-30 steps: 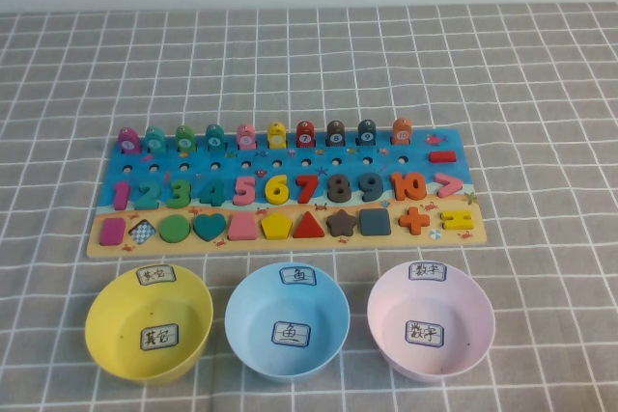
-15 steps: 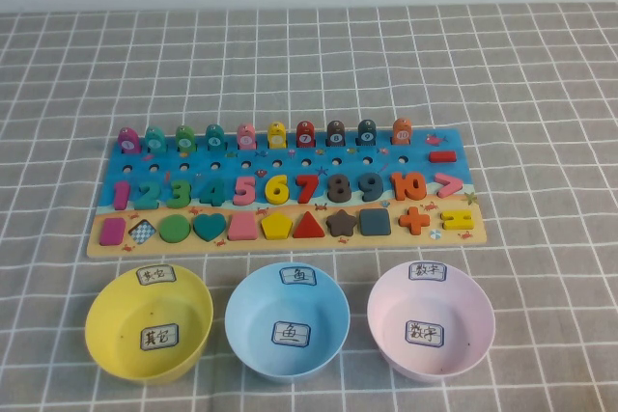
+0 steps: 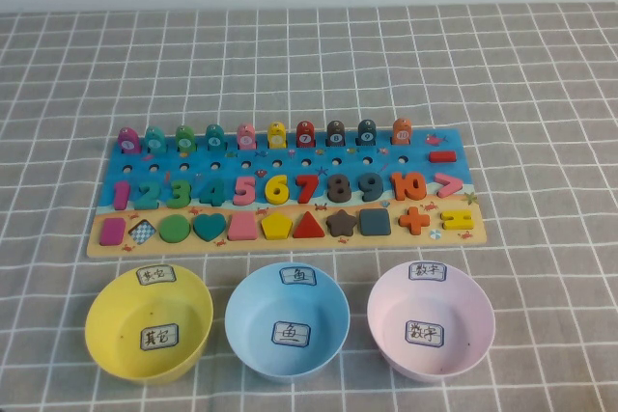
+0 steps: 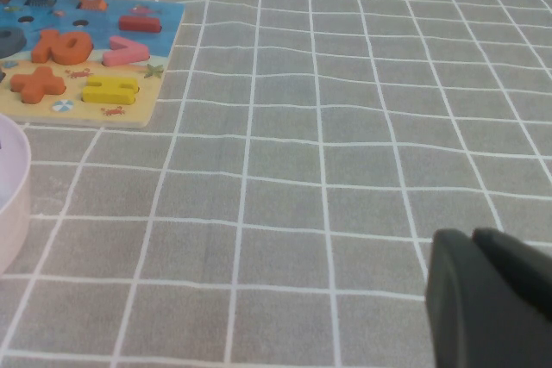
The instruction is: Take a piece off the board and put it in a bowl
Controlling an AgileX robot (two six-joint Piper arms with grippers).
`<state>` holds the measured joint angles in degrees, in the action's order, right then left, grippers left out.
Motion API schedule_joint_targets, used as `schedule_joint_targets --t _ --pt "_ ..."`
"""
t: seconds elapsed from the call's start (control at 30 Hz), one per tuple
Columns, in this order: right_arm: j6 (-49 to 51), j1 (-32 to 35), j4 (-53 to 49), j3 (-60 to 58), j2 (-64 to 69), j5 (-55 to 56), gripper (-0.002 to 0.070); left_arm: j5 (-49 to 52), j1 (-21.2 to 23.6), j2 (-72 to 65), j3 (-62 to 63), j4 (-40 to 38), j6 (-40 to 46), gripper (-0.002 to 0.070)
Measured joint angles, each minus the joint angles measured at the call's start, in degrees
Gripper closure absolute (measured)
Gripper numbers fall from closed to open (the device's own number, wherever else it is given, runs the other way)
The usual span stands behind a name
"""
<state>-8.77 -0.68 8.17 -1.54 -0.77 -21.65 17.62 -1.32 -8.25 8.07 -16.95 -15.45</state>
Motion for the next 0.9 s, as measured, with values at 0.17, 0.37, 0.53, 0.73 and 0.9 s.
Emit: schedule_joint_targets --t 0.17,0.37,0.53,0.73,0.9 --pt "0.00 0.00 0.00 0.00 0.00 0.00 0.0694 9.72 0.00 -13.18 13.19 0.47 3.58 0.0681" --pt "0.00 0.00 0.00 0.00 0.00 0.00 0.0694 21.18 0.00 -31.32 27.22 1.22 11.61 0.0681" --pt "0.00 0.00 0.00 0.00 0.00 0.00 0.0694 26.33 0.00 -45.09 36.73 1.32 17.89 0.0681" --pt "0.00 0.00 0.00 0.00 0.00 0.00 0.0694 30.09 -0.77 -60.49 47.05 1.52 21.31 0.0681" --pt "0.00 0.00 0.00 0.00 0.00 0.00 0.0694 34.24 -3.59 -72.21 56.48 2.08 21.86 0.0681"
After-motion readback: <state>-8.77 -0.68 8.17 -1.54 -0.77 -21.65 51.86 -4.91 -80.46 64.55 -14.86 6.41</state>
